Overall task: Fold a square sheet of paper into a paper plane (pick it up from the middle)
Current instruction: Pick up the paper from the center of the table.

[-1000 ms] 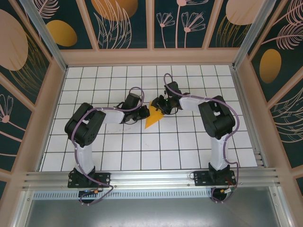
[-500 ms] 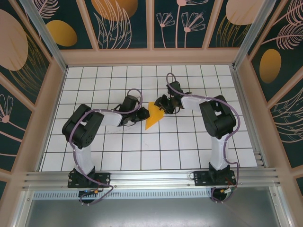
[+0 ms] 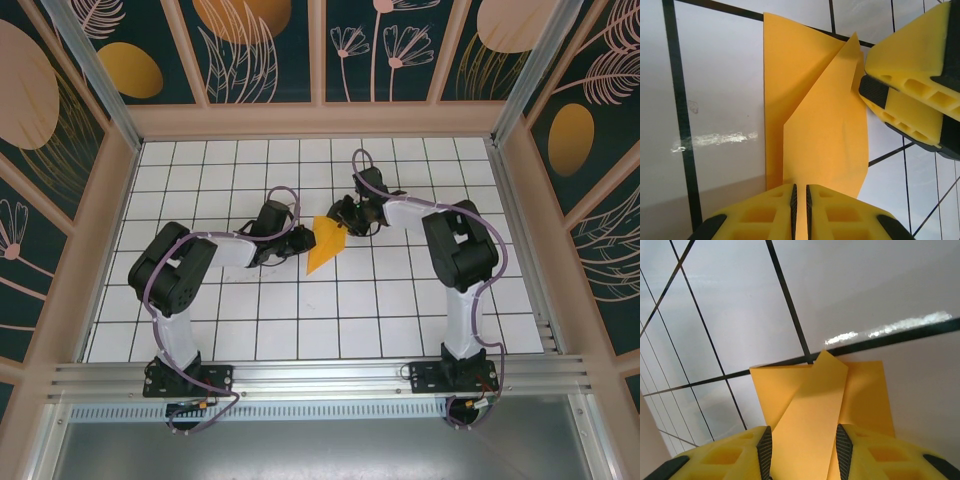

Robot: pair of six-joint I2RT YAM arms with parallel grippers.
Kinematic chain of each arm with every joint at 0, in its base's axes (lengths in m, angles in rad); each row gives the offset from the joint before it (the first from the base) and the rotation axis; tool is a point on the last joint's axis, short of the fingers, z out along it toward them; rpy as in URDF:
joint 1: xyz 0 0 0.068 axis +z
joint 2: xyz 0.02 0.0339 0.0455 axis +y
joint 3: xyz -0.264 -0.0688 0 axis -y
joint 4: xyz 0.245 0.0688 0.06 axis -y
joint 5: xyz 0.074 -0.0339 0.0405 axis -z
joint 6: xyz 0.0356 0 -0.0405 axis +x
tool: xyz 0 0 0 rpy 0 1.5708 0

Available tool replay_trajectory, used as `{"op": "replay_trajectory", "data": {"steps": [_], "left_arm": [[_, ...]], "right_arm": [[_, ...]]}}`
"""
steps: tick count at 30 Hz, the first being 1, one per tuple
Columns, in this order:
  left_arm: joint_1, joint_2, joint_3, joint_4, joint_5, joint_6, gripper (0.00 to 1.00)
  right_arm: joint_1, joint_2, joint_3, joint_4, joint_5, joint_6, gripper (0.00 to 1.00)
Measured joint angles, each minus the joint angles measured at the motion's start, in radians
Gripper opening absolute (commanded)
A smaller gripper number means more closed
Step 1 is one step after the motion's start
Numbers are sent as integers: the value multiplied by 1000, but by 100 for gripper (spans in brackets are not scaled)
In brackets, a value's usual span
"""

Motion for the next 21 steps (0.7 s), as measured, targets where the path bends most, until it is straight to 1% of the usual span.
{"op": "replay_trajectory", "data": {"steps": [4,12,21], "left_arm": [[3,0,0,0,-9,0,17],[3,0,-2,-2,-16,0,18],[3,0,-2,-2,-17,0,17]], "right_arm": [[0,28,20,-10,2,-6,41],[0,32,32,-23,7,-10,41],[5,40,34,-14,-60,-33,41]]}}
